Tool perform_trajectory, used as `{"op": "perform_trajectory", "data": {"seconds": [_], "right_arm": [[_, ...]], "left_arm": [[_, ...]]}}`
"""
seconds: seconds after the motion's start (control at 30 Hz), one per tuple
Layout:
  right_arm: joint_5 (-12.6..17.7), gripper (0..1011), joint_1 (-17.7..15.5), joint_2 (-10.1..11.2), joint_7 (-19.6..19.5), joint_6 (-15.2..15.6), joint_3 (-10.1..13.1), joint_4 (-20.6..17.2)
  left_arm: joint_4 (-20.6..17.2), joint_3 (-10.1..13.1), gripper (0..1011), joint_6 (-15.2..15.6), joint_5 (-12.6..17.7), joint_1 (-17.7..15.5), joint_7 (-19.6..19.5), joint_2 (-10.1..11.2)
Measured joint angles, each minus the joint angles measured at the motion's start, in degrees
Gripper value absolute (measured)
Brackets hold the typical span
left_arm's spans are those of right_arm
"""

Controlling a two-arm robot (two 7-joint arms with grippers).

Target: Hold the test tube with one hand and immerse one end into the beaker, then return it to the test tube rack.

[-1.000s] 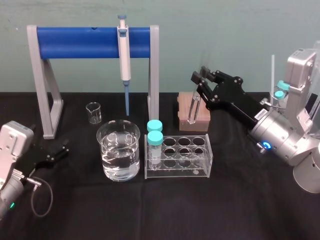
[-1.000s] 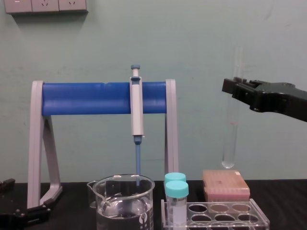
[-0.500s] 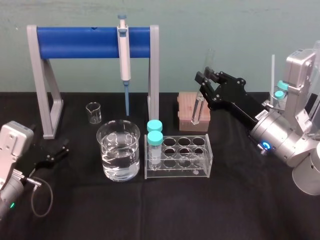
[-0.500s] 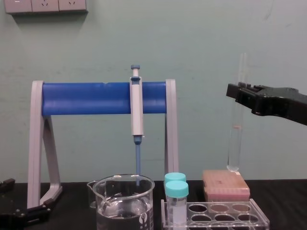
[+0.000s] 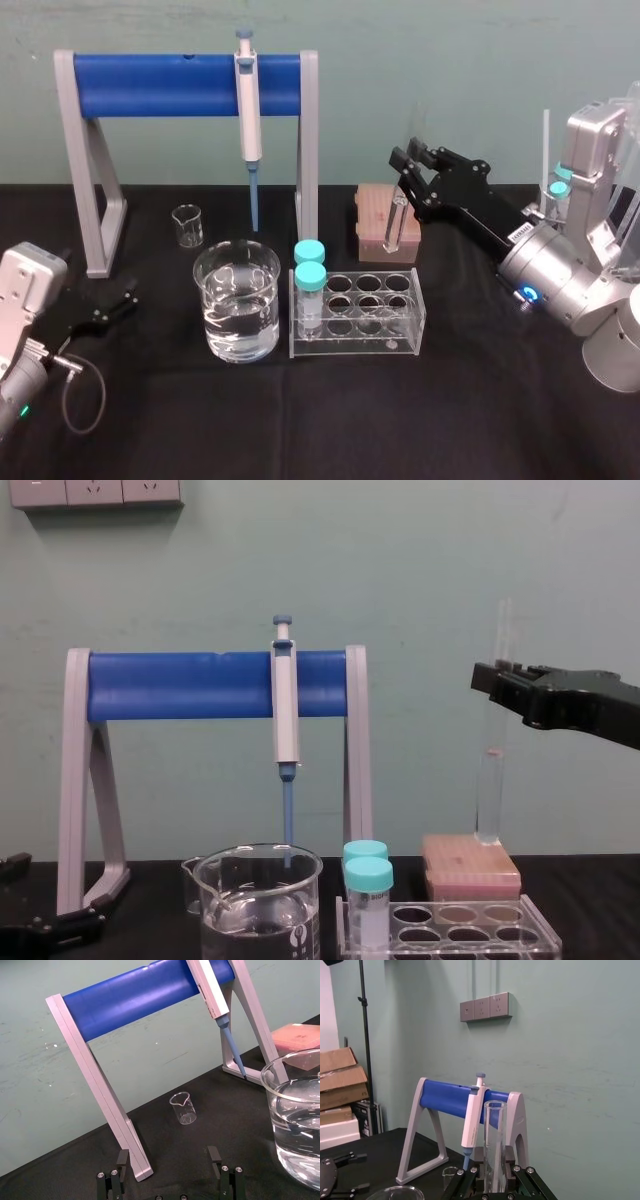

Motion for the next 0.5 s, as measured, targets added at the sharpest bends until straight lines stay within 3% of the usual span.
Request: {"op": "perform_trajectory", "data": {"seconds": [0.5], "right_arm": [[-0.2,226,0.0,-0.3,0.2,0.1,-0.1,0.3]], "left_arm": [[0.0,0.0,1000,0.0,0.0,0.0,0.0,0.0]]}}
